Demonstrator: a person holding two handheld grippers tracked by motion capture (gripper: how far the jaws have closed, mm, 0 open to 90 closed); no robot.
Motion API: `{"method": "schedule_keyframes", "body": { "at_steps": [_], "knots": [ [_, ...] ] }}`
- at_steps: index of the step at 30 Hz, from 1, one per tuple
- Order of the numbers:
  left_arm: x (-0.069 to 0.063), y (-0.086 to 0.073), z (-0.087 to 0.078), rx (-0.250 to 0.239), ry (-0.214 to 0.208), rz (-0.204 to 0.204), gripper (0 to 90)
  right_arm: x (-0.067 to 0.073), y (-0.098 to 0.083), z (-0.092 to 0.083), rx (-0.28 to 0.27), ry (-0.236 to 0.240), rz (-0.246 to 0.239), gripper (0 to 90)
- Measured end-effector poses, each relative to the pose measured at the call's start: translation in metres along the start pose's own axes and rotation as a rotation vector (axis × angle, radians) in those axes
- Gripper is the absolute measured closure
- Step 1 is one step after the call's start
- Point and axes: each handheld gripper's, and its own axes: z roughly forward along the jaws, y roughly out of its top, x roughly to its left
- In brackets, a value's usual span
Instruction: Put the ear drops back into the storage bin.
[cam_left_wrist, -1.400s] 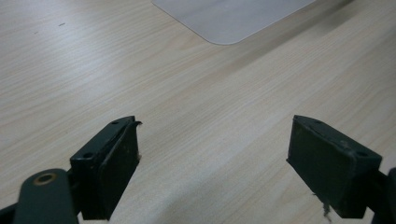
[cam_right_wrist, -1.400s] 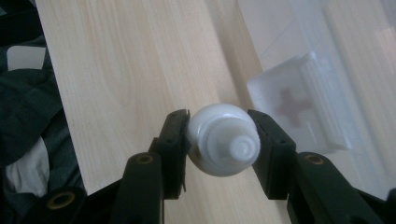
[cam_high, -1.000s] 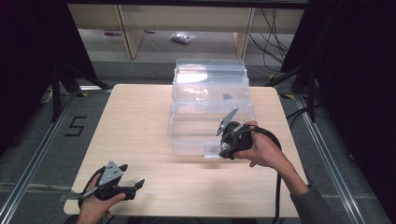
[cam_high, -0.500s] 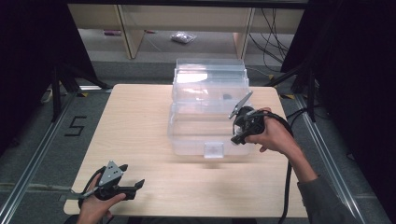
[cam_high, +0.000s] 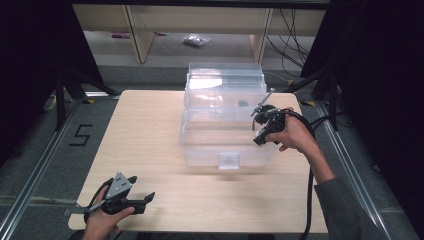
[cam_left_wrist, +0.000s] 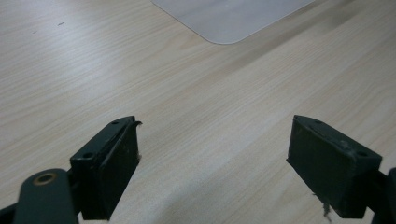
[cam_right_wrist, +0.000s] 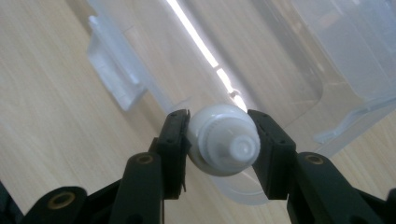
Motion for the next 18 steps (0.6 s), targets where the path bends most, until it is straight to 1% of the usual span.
{"method": "schedule_keyframes", "body": {
  "at_steps": [2,3,4,5,8,10,13,14,15,16,17,18],
  "knots": [
    [0.0,0.0,0.0,-0.001,0.0,-0.001,15.9,-0.005,0.001,0.004,0.004,-0.009,0.004,60.3],
    [0.0,0.0,0.0,0.0,0.0,-0.001,15.9,-0.007,0.001,0.007,0.012,-0.004,0.016,60.3],
    [0.0,0.0,0.0,0.003,0.003,0.003,15.9,-0.009,0.001,0.009,0.015,-0.005,0.021,60.3],
    [0.002,0.0,-0.001,0.017,0.006,0.02,15.9,-0.012,0.002,0.012,0.019,-0.006,0.026,60.3],
    [0.002,0.0,0.0,0.009,0.001,0.014,15.9,-0.017,0.002,0.02,0.033,-0.001,0.042,60.3],
    [0.0,0.0,0.0,-0.004,0.0,-0.005,15.9,-0.02,0.001,0.025,0.036,-0.002,0.047,60.3],
    [0.001,0.0,0.0,0.004,0.004,0.006,15.9,-0.023,0.0,0.034,0.055,-0.001,0.063,60.3],
    [0.0,0.0,0.0,0.001,0.002,0.001,15.9,-0.024,0.0,0.035,0.059,-0.001,0.06,60.3],
    [0.0,0.0,0.0,-0.004,-0.001,-0.005,15.9,-0.027,0.0,0.038,0.059,-0.005,0.047,60.3],
    [0.0,0.0,0.0,-0.004,-0.001,-0.005,15.9,-0.027,-0.001,0.04,0.075,-0.016,0.064,60.2],
    [0.001,0.0,0.0,0.003,0.002,0.005,15.9,-0.028,-0.001,0.042,0.075,-0.014,0.057,60.2],
    [0.0,0.0,0.0,-0.001,-0.001,0.0,15.9,-0.028,-0.002,0.044,0.08,-0.01,0.063,60.2]
  ]
}}
